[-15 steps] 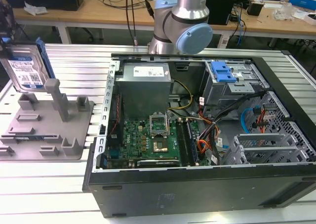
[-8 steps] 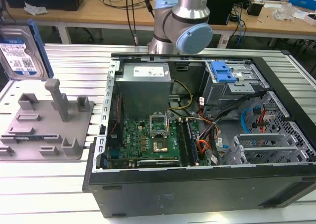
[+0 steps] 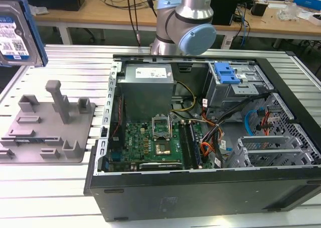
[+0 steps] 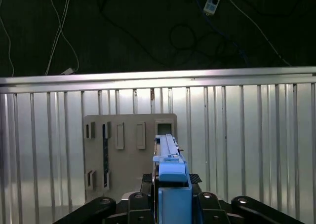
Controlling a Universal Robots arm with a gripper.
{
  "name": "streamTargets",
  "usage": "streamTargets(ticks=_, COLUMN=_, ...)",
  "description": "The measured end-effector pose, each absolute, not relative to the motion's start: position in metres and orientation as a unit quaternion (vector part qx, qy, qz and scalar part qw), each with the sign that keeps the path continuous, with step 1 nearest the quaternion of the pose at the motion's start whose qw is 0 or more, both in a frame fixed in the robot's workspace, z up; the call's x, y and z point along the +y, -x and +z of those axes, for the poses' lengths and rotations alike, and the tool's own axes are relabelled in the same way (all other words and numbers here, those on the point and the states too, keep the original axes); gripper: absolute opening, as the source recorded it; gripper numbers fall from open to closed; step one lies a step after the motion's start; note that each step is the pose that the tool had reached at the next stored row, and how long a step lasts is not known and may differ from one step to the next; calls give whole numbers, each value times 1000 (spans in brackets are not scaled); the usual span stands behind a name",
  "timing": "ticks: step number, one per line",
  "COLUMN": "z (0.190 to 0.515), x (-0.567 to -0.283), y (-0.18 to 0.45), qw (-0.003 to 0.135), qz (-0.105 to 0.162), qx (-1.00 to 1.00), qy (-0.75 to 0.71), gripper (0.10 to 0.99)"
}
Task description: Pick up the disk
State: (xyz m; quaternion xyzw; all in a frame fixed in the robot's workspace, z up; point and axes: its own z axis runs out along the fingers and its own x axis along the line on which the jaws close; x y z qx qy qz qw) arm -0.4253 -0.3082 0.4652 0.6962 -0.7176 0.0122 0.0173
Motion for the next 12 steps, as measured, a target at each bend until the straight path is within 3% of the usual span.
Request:
streamTargets(ticks=5, z=494, x=-309, y=425, qw=17, qz=12, qx=-718, qy=-696, gripper=365)
streamTargets(ticks=12, z=494, x=-309, y=425, qw=17, qz=12, qx=-718, qy=-696, gripper=365)
